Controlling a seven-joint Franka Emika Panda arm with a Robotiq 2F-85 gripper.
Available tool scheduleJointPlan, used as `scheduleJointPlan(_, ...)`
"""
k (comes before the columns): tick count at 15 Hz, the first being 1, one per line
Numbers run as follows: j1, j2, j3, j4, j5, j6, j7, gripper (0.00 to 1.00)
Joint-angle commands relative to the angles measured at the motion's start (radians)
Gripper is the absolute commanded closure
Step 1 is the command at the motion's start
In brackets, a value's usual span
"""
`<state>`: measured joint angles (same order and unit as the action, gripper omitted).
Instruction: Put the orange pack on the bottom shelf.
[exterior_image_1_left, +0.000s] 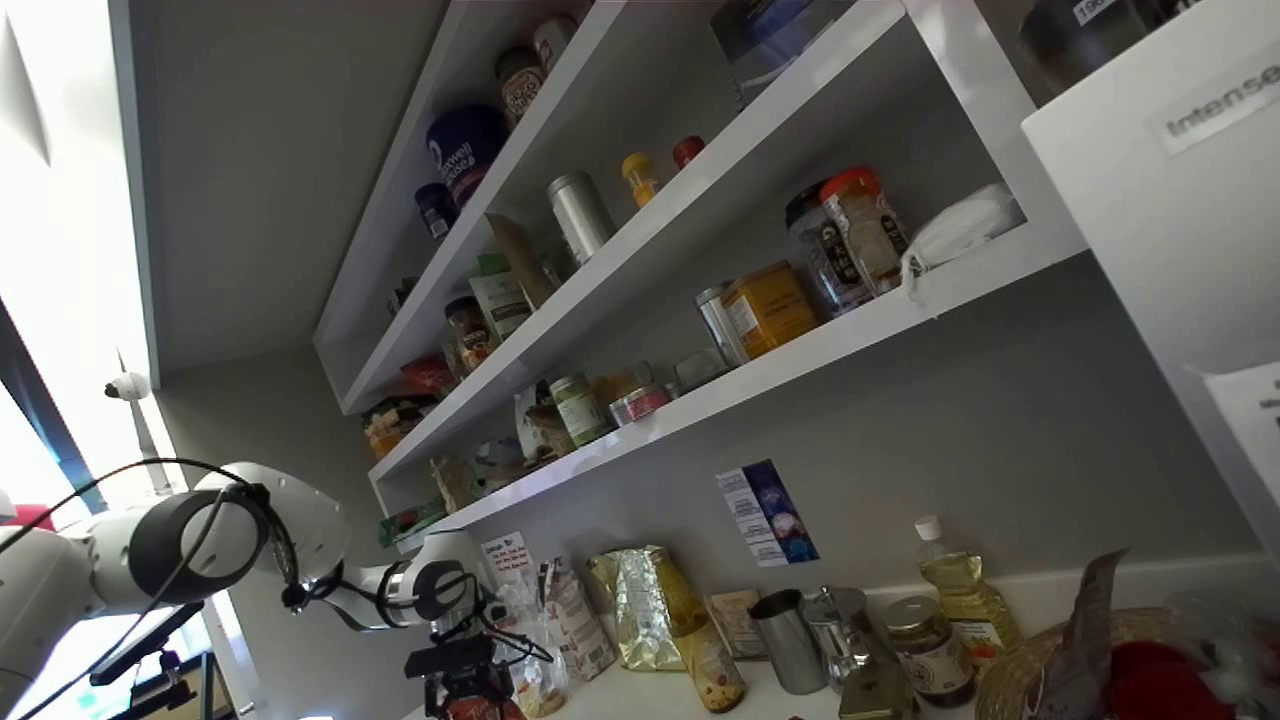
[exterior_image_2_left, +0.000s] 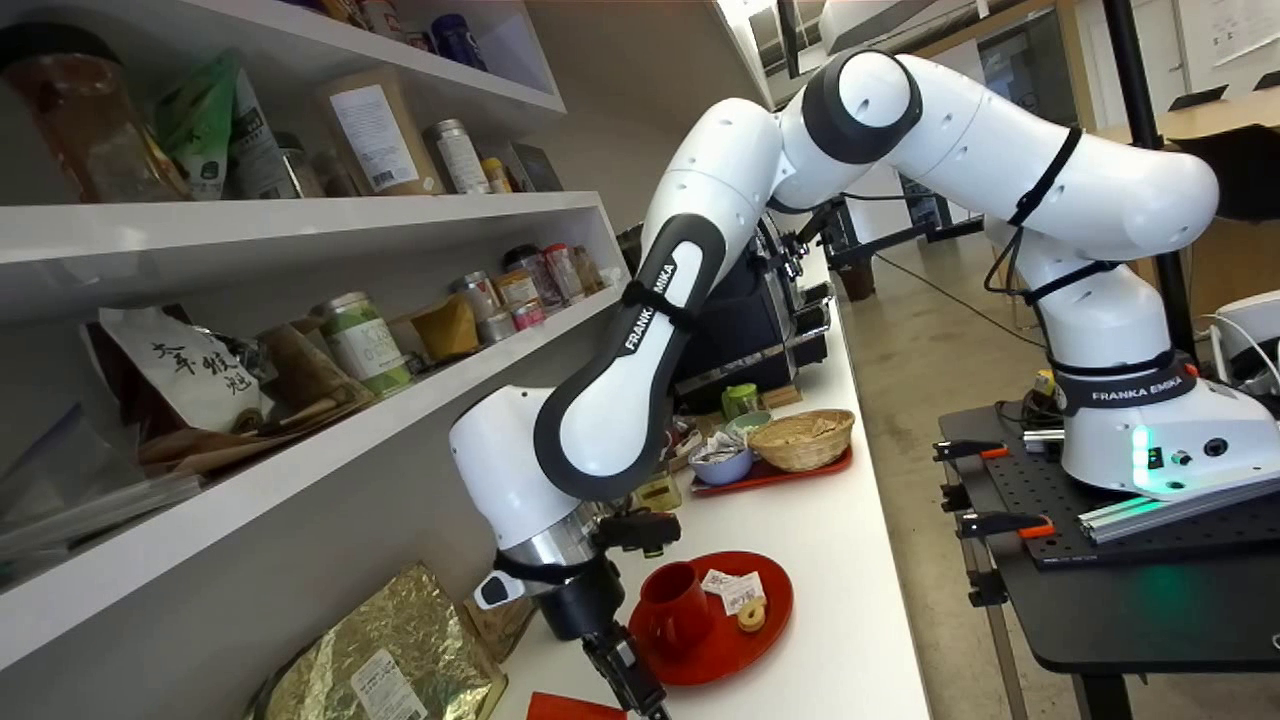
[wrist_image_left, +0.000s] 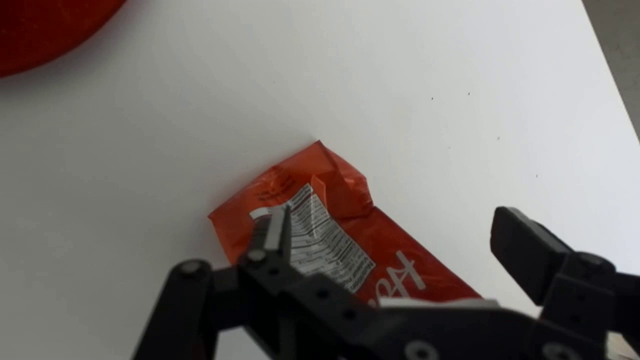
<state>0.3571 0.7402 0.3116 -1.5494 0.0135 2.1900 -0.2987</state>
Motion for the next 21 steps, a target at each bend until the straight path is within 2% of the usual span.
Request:
scheduleJointPlan(1,0.0,0.021,0.005,0.06,-0.013,-0.123,-0.016,0.0)
scheduleJointPlan(9,0.012,0.025,-0.009,0.077,-0.069,-0.124,-0.039,0.0)
scheduleJointPlan(13,-0.001,0.027,0.006,0.077,-0.068,-0.12,-0.083,0.0)
scheduleJointPlan(14,-0.003,-0.104,0.069,-0.111,-0.004,-0.063,-0.063,0.0)
scheduleJointPlan(15,-0.001,0.002,0.015,0.031,-0.041,-0.103,-0.061,0.0)
scheduleJointPlan(18,0.011,-0.056,0.061,-0.049,-0.019,-0.089,-0.06,0.0)
scheduleJointPlan(21,0.013,-0.085,0.064,-0.08,-0.018,-0.085,-0.058,0.0)
